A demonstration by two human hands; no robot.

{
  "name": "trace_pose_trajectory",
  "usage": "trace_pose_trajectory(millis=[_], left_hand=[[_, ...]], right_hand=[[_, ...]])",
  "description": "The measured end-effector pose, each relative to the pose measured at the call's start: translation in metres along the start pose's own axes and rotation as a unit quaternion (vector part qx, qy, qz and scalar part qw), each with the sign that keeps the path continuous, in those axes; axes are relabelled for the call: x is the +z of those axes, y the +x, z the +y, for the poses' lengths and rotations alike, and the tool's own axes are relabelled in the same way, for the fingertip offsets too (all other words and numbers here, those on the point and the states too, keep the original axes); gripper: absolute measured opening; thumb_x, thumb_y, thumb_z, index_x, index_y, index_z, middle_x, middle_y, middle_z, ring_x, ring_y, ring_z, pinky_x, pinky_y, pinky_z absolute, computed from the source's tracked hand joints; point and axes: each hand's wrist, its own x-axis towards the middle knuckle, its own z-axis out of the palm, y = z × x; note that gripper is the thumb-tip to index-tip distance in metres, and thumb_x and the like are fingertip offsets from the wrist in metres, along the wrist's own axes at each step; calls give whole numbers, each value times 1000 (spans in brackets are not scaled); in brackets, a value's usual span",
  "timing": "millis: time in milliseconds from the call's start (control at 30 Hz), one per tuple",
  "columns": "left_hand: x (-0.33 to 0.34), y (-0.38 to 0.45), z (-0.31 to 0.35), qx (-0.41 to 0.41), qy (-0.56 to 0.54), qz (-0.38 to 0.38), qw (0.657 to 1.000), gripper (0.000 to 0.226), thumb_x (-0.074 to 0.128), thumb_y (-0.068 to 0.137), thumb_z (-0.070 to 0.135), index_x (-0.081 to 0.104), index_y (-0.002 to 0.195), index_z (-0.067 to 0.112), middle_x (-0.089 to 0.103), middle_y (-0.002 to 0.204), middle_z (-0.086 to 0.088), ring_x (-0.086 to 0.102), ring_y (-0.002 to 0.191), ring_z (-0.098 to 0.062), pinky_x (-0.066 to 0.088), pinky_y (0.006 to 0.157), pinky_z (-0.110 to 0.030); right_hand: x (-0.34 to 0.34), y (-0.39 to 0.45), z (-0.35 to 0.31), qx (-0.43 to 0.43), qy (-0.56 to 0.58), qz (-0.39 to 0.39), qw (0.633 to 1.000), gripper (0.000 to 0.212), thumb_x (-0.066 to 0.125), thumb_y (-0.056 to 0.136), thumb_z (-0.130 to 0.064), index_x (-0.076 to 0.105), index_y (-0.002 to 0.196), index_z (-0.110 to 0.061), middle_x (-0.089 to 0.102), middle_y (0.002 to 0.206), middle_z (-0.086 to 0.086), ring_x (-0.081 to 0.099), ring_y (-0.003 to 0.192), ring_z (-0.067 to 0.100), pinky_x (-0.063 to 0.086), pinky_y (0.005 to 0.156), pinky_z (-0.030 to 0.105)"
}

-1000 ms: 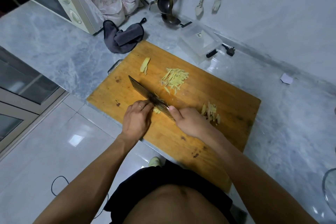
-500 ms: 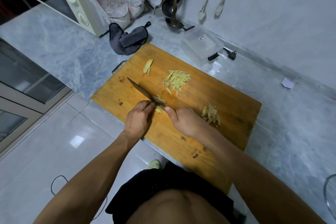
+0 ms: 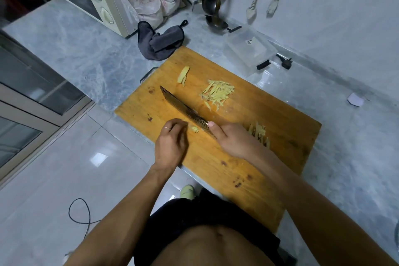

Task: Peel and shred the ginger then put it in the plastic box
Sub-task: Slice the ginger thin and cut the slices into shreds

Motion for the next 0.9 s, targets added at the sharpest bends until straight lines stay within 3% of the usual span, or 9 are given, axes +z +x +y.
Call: trace_pose_trajectory(millis=[200, 367, 467, 600, 734, 901], left_hand=[[6, -13, -1, 64, 52, -24, 996, 30, 65, 89, 6, 71, 118, 12, 63, 124, -9, 61, 111, -26, 53, 78, -32], [14, -14, -6, 84, 70, -34, 993, 32, 58, 90, 11, 70, 119, 9, 62, 127, -11, 60, 115, -29, 56, 81, -36], [13, -13, -4, 91, 76, -30, 993, 33, 53, 89, 14, 71, 116, 8, 62, 126, -11, 60, 114, -28, 55, 80, -35], [14, -12, -3, 92, 74, -24, 993, 31, 56, 87, 11, 72, 113, 5, 63, 122, -13, 62, 112, -30, 56, 76, -36], [16, -14, 1, 83, 65, -14, 994, 31, 59, 85, 8, 72, 112, 3, 64, 118, -14, 62, 111, -31, 57, 74, -36], [20, -13, 4, 71, 57, 8, 996, 29, 59, 83, 7, 73, 108, 3, 66, 113, -15, 61, 112, -29, 55, 75, -33]], right_hand=[[2, -7, 0, 0, -10, -16, 1000, 66, 23, 106, -50, 36, 54, -12, 36, 51, 6, 38, 48, 22, 30, 51, 32], [5, -9, 0, 0, -23, -19, 1000, 68, 23, 107, -49, 39, 52, -12, 46, 49, 7, 42, 43, 14, 27, 45, 17], [5, -14, -1, -10, -30, -9, 999, 67, 23, 106, -51, 41, 54, -12, 46, 51, 5, 42, 48, 14, 29, 53, 30], [3, -19, -7, -13, -41, -11, 999, 66, 25, 106, -49, 40, 54, -12, 42, 51, 4, 39, 49, 15, 28, 55, 32], [7, -18, -9, 5, -40, -21, 999, 69, 22, 106, -52, 45, 56, -11, 50, 54, 7, 50, 53, 20, 42, 59, 37], [8, -16, -12, 18, -54, -26, 998, 69, 18, 106, -52, 45, 56, -12, 48, 56, 6, 46, 56, 17, 46, 69, 40]])
